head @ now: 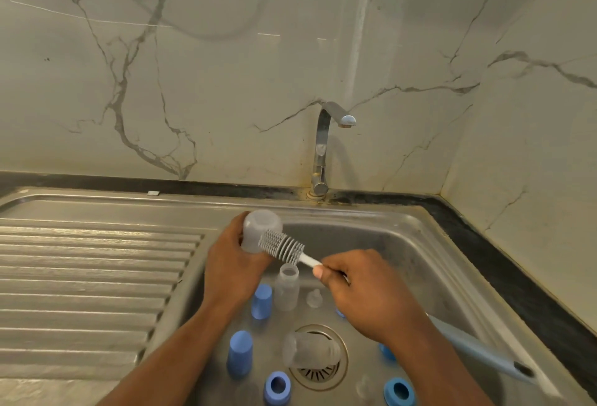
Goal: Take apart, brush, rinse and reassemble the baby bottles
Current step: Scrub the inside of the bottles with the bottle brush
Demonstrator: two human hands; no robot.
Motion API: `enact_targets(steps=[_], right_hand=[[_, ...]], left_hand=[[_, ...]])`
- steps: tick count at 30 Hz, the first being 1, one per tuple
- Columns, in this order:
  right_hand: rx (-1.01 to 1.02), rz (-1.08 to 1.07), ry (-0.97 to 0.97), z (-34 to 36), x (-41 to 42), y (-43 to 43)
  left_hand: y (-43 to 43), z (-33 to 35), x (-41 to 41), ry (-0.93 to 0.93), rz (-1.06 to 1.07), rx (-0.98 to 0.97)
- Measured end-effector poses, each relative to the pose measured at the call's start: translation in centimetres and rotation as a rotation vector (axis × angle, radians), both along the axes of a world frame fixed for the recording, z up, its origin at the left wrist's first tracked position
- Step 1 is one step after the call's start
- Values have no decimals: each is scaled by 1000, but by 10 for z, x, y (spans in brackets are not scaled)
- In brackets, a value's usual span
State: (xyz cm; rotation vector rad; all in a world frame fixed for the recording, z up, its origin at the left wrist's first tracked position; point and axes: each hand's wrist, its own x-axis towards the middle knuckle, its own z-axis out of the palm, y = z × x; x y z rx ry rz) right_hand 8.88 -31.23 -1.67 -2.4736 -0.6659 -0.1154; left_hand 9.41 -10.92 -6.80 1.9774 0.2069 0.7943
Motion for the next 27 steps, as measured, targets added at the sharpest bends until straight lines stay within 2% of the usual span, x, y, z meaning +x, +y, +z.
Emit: enact_targets(steps=[6, 9, 12, 19, 23, 27], right_hand=[[-18, -44, -67, 0, 3, -2], [41, -53, -68, -1, 4, -1], [88, -89, -54, -2, 6, -1], [58, -179, -66, 2, 8, -3], [-9, -89, -21, 1, 3, 0], [-16, -186, -38, 3, 6, -2]], left_hand=[[4, -3, 3, -7, -24, -74], [1, 0, 2, -22, -45, -90], [-1, 1, 0, -43, -86, -40], [-10, -3, -2, 16, -189, 139], [-5, -2, -2, 12, -145, 69], [-11, -4, -2, 27, -179, 61]])
